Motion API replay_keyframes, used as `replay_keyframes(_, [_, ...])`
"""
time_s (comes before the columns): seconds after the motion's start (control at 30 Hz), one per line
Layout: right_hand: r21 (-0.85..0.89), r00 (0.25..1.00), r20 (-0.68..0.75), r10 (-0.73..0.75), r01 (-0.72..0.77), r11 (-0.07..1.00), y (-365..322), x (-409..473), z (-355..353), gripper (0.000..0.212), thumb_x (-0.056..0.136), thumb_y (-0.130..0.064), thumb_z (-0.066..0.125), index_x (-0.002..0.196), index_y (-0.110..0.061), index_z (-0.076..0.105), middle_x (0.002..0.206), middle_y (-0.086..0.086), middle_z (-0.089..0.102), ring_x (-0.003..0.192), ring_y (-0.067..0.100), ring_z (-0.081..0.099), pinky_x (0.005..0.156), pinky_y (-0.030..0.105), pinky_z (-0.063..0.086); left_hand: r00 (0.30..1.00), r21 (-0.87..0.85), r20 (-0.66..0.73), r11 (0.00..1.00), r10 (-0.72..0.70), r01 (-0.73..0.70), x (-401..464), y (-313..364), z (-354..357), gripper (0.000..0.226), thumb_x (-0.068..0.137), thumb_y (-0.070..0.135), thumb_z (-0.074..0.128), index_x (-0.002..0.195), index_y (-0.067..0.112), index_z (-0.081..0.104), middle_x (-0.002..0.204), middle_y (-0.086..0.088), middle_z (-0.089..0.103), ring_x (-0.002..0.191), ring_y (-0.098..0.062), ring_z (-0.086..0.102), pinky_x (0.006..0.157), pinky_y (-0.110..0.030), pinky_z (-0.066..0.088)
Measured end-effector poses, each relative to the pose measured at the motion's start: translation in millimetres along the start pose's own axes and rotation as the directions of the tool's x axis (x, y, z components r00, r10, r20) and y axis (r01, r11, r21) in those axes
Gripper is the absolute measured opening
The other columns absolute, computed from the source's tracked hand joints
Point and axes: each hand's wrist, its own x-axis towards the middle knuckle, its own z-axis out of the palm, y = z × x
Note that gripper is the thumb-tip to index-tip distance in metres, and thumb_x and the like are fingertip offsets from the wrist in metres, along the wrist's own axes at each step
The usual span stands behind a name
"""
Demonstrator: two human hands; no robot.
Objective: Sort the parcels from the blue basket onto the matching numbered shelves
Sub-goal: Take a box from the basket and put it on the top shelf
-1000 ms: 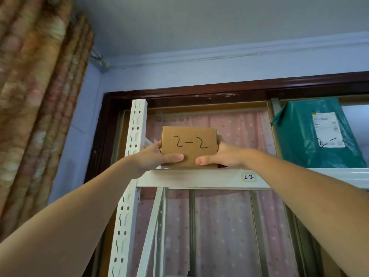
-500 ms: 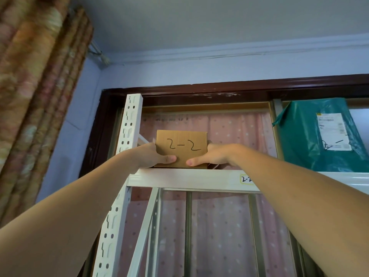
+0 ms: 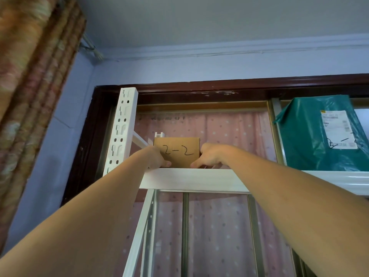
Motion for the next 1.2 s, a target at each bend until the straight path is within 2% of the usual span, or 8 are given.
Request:
replay_keyframes(0.17, [-0.053, 1.0, -0.005, 0.001, -0.001, 0.999, -7.7, 4.9, 8.5, 0.025, 0.085, -0.035, 0.077, 0.083, -0.014, 0.063, 0.083, 0.003, 0.067, 0.069, 0.02, 0.064, 0.056, 0.027, 0.051, 1.0, 0.038, 0.015, 0.999, -0.001, 0.001, 4.7, -1.9, 1.6, 0.055, 0.103, 0.038, 0.055, 0.146, 0.005, 0.045, 0.144, -0.015, 0.052, 0.127, -0.032, 0.052, 0.105, -0.036, 0.042])
replay_keyframes(0.33, [-0.042, 0.999, -0.01, 0.039, -0.039, 0.998, -6.9, 7.2, 8.4, 0.027, 0.084, -0.038, 0.078, 0.081, -0.014, 0.065, 0.081, 0.001, 0.068, 0.068, 0.017, 0.063, 0.055, 0.025, 0.049, 1.0, 0.026, 0.003, 1.0, -0.012, 0.012, 8.0, -4.3, 1.2, 0.053, 0.102, 0.037, 0.058, 0.142, 0.004, 0.048, 0.14, -0.015, 0.054, 0.114, -0.029, 0.054, 0.089, -0.032, 0.041])
replay_keyframes(0.47, [-0.042, 0.997, -0.024, 0.071, -0.072, 0.997, -6.3, -6.3, 4.4, 0.035, 0.086, -0.043, 0.074, 0.075, -0.012, 0.065, 0.074, 0.001, 0.063, 0.067, 0.017, 0.057, 0.051, 0.024, 0.043, 0.999, -0.087, 0.011, 0.995, -0.04, 0.041, 9.5, -10.1, 0.0, 0.059, 0.092, 0.041, 0.072, 0.135, 0.005, 0.054, 0.134, -0.013, 0.058, 0.116, -0.032, 0.057, 0.104, -0.039, 0.045])
replay_keyframes(0.53, [-0.09, 0.996, -0.036, 0.081, -0.084, 0.992, -4.7, -18.9, -0.7, 0.039, 0.09, -0.047, 0.069, 0.083, -0.01, 0.062, 0.082, 0.003, 0.061, 0.069, 0.018, 0.055, 0.055, 0.026, 0.041, 1.0, -0.142, 0.004, 0.989, -0.03, 0.03, 10.8, -14.0, 1.6, 0.061, 0.086, 0.042, 0.078, 0.132, 0.006, 0.059, 0.127, -0.012, 0.062, 0.113, -0.033, 0.059, 0.106, -0.044, 0.047])
replay_keyframes(0.63, [-0.14, 0.994, -0.046, 0.096, -0.101, 0.985, 0.7, -37.0, -5.4, 0.063, 0.092, -0.056, 0.063, 0.128, -0.005, 0.056, 0.125, 0.011, 0.06, 0.104, 0.027, 0.06, 0.086, 0.035, 0.05, 0.999, -0.156, -0.031, 0.987, -0.041, 0.036, 15.7, -19.9, 4.4, 0.08, 0.07, 0.051, 0.077, 0.132, 0.004, 0.057, 0.115, -0.012, 0.066, 0.105, -0.034, 0.063, 0.1, -0.047, 0.052])
replay_keyframes(0.8, [-0.184, 0.975, -0.199, 0.099, -0.137, 0.973, 16.7, -64.0, -2.2, 0.055, 0.096, -0.064, 0.046, 0.076, -0.015, 0.057, 0.08, 0.004, 0.059, 0.073, 0.022, 0.054, 0.061, 0.032, 0.038, 0.975, -0.154, -0.205, 0.987, -0.081, 0.049, -18.8, -9.6, -3.7, 0.073, 0.093, 0.043, 0.065, 0.145, -0.002, 0.04, 0.137, -0.023, 0.055, 0.121, -0.04, 0.058, 0.101, -0.048, 0.049])
replay_keyframes(0.93, [-0.306, 0.971, -0.235, 0.042, -0.115, 0.945, 29.1, -98.2, 1.1, 0.074, 0.099, -0.067, 0.031, 0.13, -0.008, 0.062, 0.134, 0.012, 0.062, 0.12, 0.033, 0.057, 0.099, 0.044, 0.046, 0.978, -0.226, -0.174, 0.971, -0.116, 0.075, -50.5, -5.4, -3.3, 0.089, 0.104, 0.05, 0.045, 0.157, -0.005, -0.001, 0.151, -0.024, 0.043, 0.133, -0.041, 0.05, 0.104, -0.044, 0.045])
replay_keyframes(1.2, [-0.459, 0.979, -0.198, -0.043, -0.054, 0.887, 57.2, -175.8, -3.9, 0.069, 0.098, -0.067, 0.033, 0.14, -0.015, 0.051, 0.14, 0.012, 0.054, 0.125, 0.034, 0.051, 0.104, 0.048, 0.042, 0.947, -0.063, -0.298, 0.988, 0.117, -0.142, -148.9, -19.1, 22.4, 0.055, 0.103, 0.045, 0.046, 0.148, 0.017, 0.031, 0.127, -0.012, 0.063, 0.081, -0.024, 0.062, 0.072, -0.04, 0.051])
